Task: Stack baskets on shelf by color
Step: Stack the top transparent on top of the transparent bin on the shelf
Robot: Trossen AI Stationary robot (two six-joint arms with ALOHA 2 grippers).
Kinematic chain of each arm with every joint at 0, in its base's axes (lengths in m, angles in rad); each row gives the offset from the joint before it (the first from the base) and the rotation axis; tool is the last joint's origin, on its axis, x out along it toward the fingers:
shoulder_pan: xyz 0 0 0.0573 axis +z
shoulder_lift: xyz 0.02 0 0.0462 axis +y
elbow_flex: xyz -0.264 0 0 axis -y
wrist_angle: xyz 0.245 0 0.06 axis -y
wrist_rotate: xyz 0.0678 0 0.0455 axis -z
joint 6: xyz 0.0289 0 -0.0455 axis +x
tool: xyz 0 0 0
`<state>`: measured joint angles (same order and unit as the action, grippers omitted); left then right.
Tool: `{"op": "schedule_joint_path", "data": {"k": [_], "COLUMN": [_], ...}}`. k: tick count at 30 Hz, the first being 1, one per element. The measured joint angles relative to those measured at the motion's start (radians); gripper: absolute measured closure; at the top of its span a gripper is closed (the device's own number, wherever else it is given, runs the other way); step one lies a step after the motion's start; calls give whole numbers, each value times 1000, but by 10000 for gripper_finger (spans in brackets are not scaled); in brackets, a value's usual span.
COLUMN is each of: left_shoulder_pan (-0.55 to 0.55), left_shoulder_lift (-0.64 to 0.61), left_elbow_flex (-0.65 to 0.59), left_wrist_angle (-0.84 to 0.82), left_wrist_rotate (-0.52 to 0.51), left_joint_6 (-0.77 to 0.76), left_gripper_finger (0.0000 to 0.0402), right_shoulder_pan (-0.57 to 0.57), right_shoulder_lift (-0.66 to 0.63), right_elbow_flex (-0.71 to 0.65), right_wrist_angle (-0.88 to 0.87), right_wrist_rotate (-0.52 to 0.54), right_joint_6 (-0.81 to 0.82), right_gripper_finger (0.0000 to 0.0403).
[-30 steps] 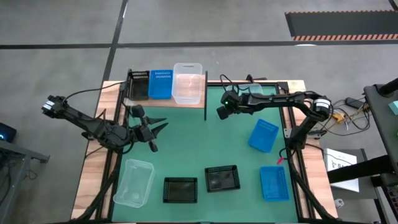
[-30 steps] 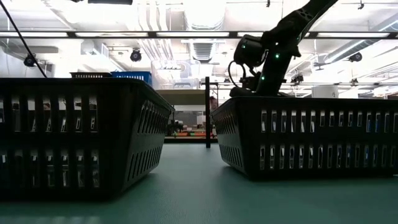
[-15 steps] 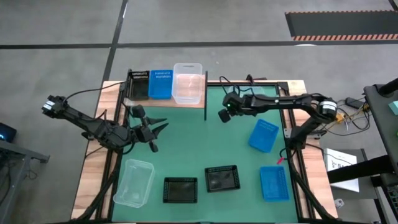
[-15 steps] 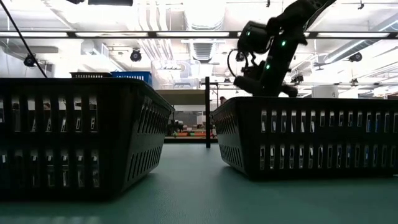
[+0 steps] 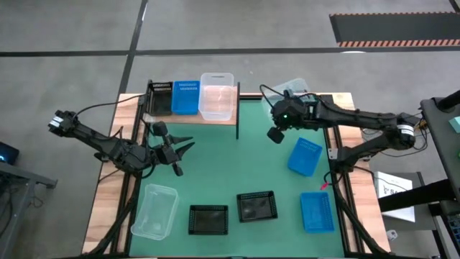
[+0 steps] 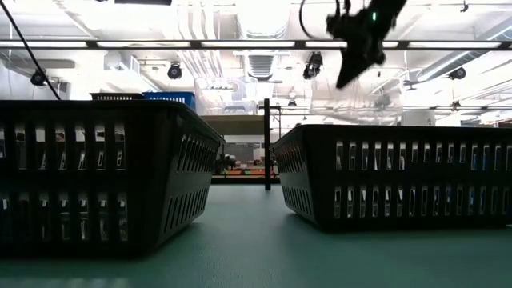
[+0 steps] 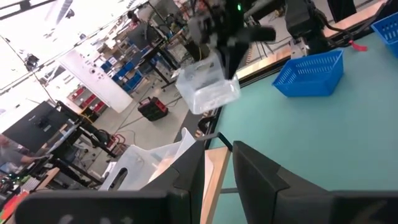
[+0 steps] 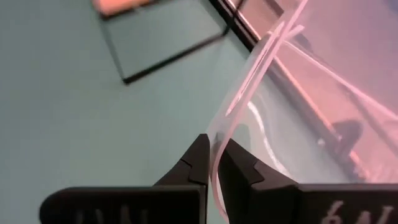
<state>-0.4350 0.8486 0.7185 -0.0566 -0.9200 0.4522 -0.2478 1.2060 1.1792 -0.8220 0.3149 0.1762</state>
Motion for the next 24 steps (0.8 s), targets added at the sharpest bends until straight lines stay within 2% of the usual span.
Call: {"op": "schedule_joint_path", "data": {"k": [5,9,13,16,24], "left_shoulder_pan": [0,0,0,1,1], "left_shoulder_lift": [0,0,0,0,0], "left_elbow_flex": [0,0,0,0,0], "left_wrist_angle": [10,54,53,53,103], "left_wrist_rotate": [0,2,2,2,5], "left_joint_6": [0,0,0,0,0], "left_gripper_finger": [334,334,334,334,334], "right_shoulder_pan": [52,93,117,119,117], "right_shoulder_lift": [41,106,171,222,391], "right_elbow_flex": [202,365,498,591,813], "right_wrist_angle": [-123,-219,-237,-236,-236], "right_wrist_rotate": [-1,-9,-12,-13,-193], "right_joint_6": [-135,-344,-548,-629,-752], "right_gripper_finger": [391,391,392,392,392]}}
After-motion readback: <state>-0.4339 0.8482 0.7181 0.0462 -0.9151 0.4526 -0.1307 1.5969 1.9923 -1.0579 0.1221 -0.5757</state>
